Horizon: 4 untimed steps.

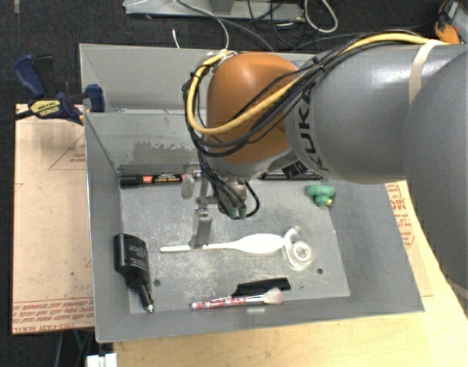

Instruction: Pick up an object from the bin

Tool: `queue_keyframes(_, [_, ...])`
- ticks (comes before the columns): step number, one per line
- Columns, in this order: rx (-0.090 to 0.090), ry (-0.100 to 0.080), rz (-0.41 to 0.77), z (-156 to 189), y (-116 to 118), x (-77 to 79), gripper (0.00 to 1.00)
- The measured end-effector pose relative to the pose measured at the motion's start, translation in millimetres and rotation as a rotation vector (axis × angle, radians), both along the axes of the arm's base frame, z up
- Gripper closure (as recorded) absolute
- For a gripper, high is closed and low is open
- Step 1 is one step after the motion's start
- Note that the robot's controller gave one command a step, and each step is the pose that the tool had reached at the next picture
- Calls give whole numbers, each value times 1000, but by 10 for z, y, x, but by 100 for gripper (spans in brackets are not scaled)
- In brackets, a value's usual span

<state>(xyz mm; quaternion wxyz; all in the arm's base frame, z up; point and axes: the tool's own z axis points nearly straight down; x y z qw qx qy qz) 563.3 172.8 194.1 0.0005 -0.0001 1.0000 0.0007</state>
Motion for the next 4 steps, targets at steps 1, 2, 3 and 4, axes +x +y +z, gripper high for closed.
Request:
queue_keyframes(1, [-2, 7, 57, -1285, -798, -15, 0])
queue_keyframes(2, [7, -12, -40, -431, -882, -174, 0])
queue_keyframes(3, [1, 11, 163, -954, -1293, -136, 0])
queue_keyframes(4, [8, -12, -3, -1241, -1629, -129, 0])
